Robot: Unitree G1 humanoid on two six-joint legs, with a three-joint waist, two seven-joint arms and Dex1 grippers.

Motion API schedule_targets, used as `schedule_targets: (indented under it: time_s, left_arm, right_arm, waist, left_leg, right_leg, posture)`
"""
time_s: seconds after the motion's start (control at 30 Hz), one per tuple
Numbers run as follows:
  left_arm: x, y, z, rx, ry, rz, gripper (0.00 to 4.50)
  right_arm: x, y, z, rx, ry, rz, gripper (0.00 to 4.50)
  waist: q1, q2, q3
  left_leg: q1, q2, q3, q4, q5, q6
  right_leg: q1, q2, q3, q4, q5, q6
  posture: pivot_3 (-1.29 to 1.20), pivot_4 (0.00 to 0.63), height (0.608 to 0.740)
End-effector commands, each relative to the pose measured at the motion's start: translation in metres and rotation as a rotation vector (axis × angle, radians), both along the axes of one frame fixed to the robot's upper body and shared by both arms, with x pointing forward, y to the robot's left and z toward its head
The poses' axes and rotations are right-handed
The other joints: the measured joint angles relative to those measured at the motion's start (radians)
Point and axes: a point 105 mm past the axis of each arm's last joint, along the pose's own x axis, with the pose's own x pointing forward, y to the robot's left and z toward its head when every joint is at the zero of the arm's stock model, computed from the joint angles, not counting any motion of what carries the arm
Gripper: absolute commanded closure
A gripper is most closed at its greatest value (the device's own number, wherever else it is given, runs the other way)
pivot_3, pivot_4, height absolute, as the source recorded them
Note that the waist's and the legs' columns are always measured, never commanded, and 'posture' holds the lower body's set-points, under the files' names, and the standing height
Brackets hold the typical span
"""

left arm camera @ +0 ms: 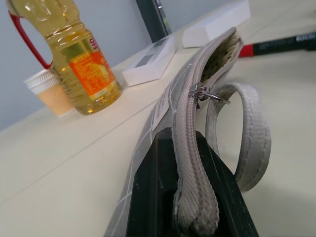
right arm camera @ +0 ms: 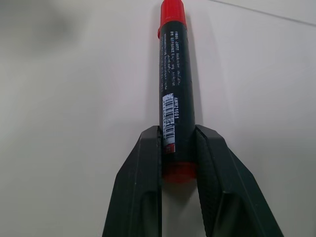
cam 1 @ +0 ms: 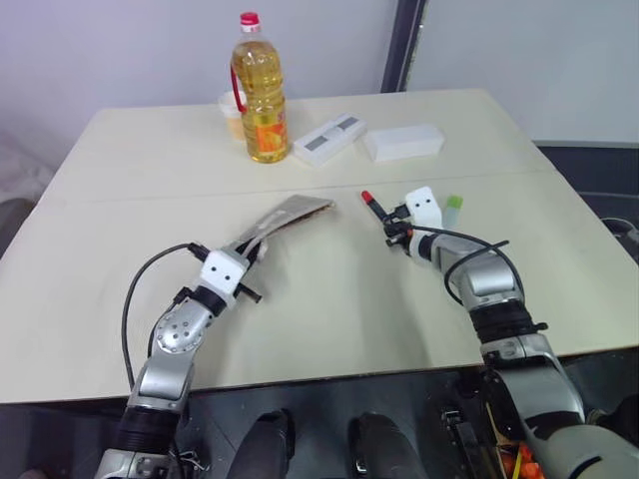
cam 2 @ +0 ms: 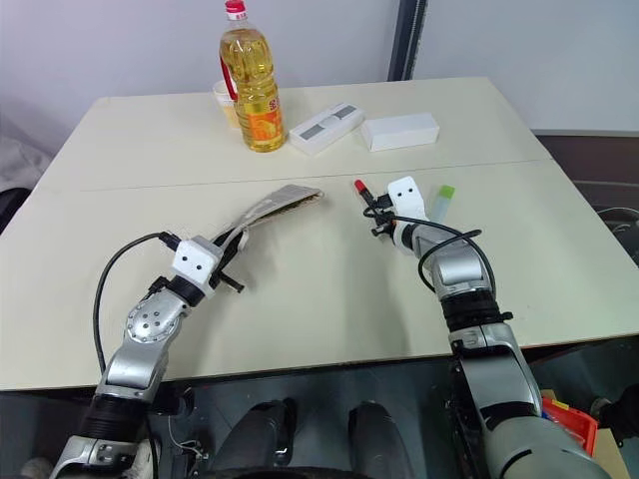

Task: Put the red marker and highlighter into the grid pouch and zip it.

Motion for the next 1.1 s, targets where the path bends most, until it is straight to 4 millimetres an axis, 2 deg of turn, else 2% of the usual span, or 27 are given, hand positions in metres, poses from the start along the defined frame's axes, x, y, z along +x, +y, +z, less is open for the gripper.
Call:
schedule_targets:
  time_s: [0.03,0.17,0.3,0.37,0.53,0.87,1.0,1.1]
  left_arm:
    - [-0.001,0.001,0.016,-0.058,-0.037,-0.019,4.5]
    - [0.0,0.002,0.018,-0.084,-0.029,-0.032,4.5]
    - [0.001,0.001,0.016,-0.08,-0.025,-0.043,4.5]
    - [0.001,-0.001,0.015,-0.081,-0.023,-0.047,4.5]
    - [0.001,-0.003,0.015,-0.086,-0.024,-0.051,4.5]
    - [-0.006,-0.008,0.017,-0.081,-0.034,-0.086,4.5]
    - [-0.011,-0.013,0.012,-0.039,-0.02,-0.132,4.5]
    - [-0.013,-0.015,0.011,0.0,-0.022,-0.162,4.5]
  right_arm:
    - [-0.009,0.005,0.042,-0.097,-0.184,0.109,4.13]
    - [-0.034,0.012,0.064,-0.168,-0.272,0.276,4.13]
    - [-0.063,0.022,0.072,-0.207,-0.285,0.442,4.13]
    - [-0.071,0.029,0.074,-0.2,-0.283,0.485,4.13]
    - [-0.077,0.04,0.069,-0.214,-0.262,0.535,4.13]
    - [-0.069,0.043,0.067,-0.258,-0.255,0.535,4.13]
    - [-0.068,0.042,0.069,-0.325,-0.267,0.545,4.13]
    - [-0.07,0.044,0.071,-0.448,-0.291,0.601,4.13]
  waist:
    - [-0.001,0.0,0.0]
    - [-0.002,0.001,0.0]
    - [-0.001,0.0,0.0]
    - [-0.003,0.0,0.001]
    - [0.0,0.0,0.001]
    - [0.001,0.0,0.001]
    - [0.001,0.0,0.001]
    - [0.001,0.0,0.001]
  left_leg:
    - [0.0,0.0,0.0,0.0,0.0,0.0]
    - [-0.001,0.0,0.0,0.001,0.0,0.0]
    - [-0.001,0.0,-0.001,0.001,0.0,0.0]
    - [-0.001,0.0,-0.001,0.001,0.0,0.0]
    - [-0.001,0.0,-0.001,0.003,0.0,0.0]
    - [-0.001,0.0,-0.001,0.003,0.0,0.0]
    - [-0.001,0.0,-0.001,0.003,0.0,0.0]
    - [-0.001,0.0,-0.001,0.003,0.0,0.0]
  right_leg:
    - [0.0,0.0,0.0,0.0,0.0,0.0]
    - [0.0,0.0,0.0,0.0,0.0,0.0]
    - [0.0,0.0,-0.001,0.0,0.0,0.0]
    - [0.0,0.0,-0.001,0.0,0.0,0.0]
    - [0.001,0.0,-0.001,0.0,0.0,0.0]
    - [0.001,0.0,-0.001,0.0,0.0,0.0]
    - [0.001,0.0,-0.001,0.0,0.0,0.0]
    - [0.001,0.0,-0.001,0.0,0.0,0.0]
  posture:
    - [0.0,0.15,0.74]
    - [0.0,0.15,0.74]
    - [0.0,0.15,0.74]
    - [0.0,0.15,0.74]
    - [0.0,0.15,0.74]
    - [0.0,0.15,0.74]
    - [0.0,0.15,0.74]
    - [0.0,0.15,0.74]
